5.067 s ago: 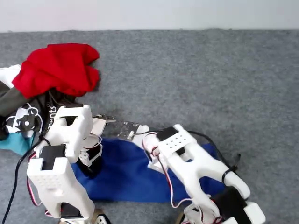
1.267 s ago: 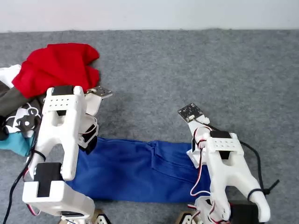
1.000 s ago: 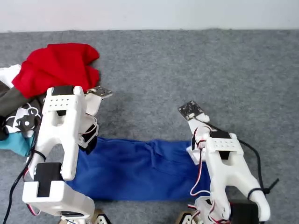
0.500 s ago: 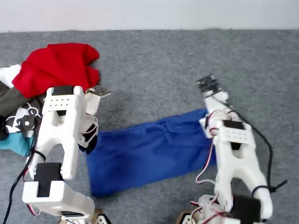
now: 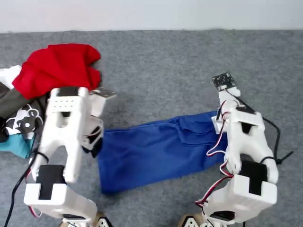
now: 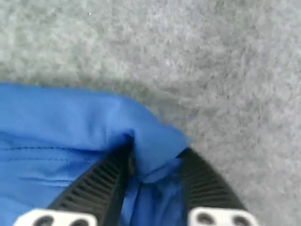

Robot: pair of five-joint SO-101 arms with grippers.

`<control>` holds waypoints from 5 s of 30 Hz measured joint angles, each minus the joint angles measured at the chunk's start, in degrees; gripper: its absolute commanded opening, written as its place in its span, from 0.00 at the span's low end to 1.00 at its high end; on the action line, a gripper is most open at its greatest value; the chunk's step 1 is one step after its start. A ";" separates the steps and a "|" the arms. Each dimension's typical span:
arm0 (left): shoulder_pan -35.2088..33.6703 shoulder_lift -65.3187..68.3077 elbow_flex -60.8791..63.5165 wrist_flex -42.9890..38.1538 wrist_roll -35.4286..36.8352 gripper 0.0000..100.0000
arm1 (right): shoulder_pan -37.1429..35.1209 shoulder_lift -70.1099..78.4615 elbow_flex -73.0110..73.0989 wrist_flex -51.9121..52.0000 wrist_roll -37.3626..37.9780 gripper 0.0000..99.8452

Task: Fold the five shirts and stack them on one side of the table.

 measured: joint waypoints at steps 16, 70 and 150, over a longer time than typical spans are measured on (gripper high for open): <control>6.33 0.00 2.20 -0.09 -3.69 0.14 | 0.35 0.35 -27.34 38.77 1.23 0.29; 11.60 23.47 -6.59 -12.48 32.70 0.01 | -3.16 0.62 -29.63 49.67 4.13 0.29; 30.68 19.96 -46.15 0.53 26.46 0.01 | 6.33 0.88 -30.68 56.70 4.13 0.28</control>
